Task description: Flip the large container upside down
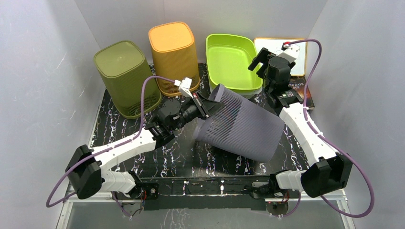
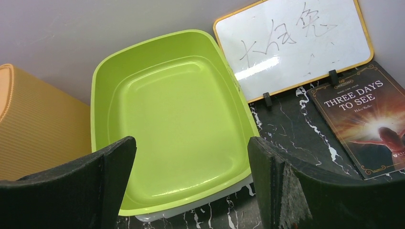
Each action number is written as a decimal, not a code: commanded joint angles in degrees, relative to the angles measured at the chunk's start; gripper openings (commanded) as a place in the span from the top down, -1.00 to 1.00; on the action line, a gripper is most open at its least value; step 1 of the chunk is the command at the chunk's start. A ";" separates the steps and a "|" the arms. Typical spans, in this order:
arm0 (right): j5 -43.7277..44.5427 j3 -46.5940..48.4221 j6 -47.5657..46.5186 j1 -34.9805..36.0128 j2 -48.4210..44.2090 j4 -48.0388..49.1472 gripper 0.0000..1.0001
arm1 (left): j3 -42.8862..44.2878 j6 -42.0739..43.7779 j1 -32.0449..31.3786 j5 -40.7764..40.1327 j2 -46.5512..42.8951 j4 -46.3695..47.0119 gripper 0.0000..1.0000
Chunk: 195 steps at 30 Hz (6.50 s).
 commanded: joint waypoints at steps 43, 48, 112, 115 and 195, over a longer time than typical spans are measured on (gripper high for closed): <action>-2.54 -1.49 0.27 -0.95 -1.02 4.01 -0.72 | -48.64 -42.02 34.42 15.09 0.74 63.58 1.00; -3.04 -2.47 0.00 -1.00 -1.53 4.09 -0.73 | -52.34 -40.25 36.72 16.06 2.19 63.54 1.00; -11.95 -20.55 1.02 0.85 -14.24 -6.71 -0.69 | -11.69 23.61 46.87 4.82 -24.68 -58.86 -0.43; -11.30 -22.46 1.96 5.22 -16.11 -9.30 -0.68 | 0.63 26.22 46.86 4.07 -22.18 -63.20 -0.44; 6.48 23.64 -11.23 26.36 29.30 -16.28 -0.88 | 35.37 35.74 46.87 25.32 -18.47 -70.58 -0.97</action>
